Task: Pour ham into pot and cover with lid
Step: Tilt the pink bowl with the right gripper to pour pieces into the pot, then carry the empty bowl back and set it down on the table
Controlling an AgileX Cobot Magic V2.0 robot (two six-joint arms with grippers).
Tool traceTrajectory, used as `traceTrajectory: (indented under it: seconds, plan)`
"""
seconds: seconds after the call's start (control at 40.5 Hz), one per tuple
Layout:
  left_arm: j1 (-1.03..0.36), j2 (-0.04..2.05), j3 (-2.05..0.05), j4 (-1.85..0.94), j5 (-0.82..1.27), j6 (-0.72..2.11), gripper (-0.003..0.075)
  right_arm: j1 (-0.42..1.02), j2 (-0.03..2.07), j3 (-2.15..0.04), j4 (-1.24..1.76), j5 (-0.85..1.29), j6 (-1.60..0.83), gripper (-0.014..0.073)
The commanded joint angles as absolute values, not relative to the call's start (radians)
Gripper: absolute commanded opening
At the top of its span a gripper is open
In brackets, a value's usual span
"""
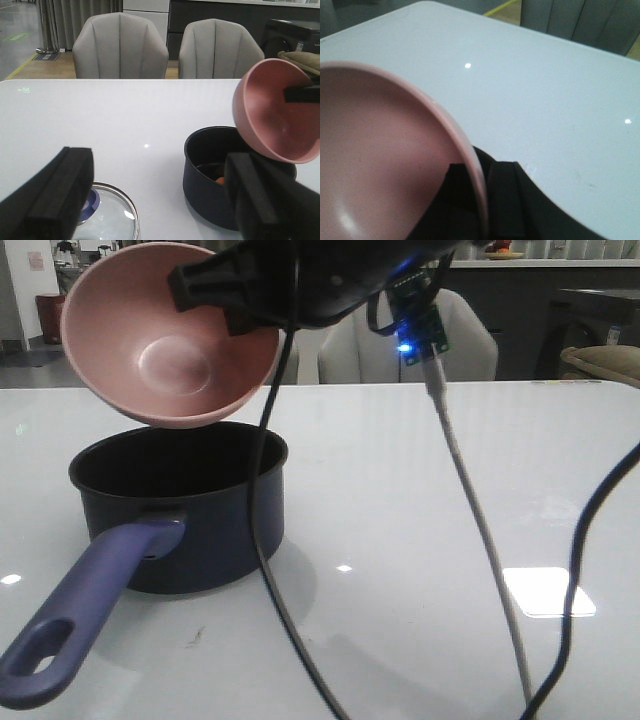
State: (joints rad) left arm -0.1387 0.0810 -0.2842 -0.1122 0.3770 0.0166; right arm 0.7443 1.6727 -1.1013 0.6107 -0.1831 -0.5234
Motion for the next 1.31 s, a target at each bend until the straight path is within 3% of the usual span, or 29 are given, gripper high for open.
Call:
traceTrajectory:
  seconds: [0.0,0.346,0.692,1.062,1.284]
  plan:
    - [-0.148,0.091,-0.312,-0.123,0.299,0.015,0.0582,0.687,1.562,-1.135,0.613,-0.082,-0.518,0.0135]
    - [-0.148,0.091,-0.312,-0.123,0.299,0.015,0.0582,0.382,1.473,-1.135,0.483,0.358,-0.511,0.0135]
    - [-0.148,0.091,-0.312,-0.123,0.299,0.015,0.0582,0.151,1.601,-1.135,0.464,0.526,-0.407,0.0135]
    - [-0.148,0.091,-0.312,-0.123,0.299,0.015,0.0582,0.093,1.772,-1.136,0.464,0.527,-0.405,0.0145]
    - [-0.148,0.091,-0.312,-0.123,0.299,0.015,0.0582,0.093,1.811,-1.167,0.464,0.546,-0.405,0.0298]
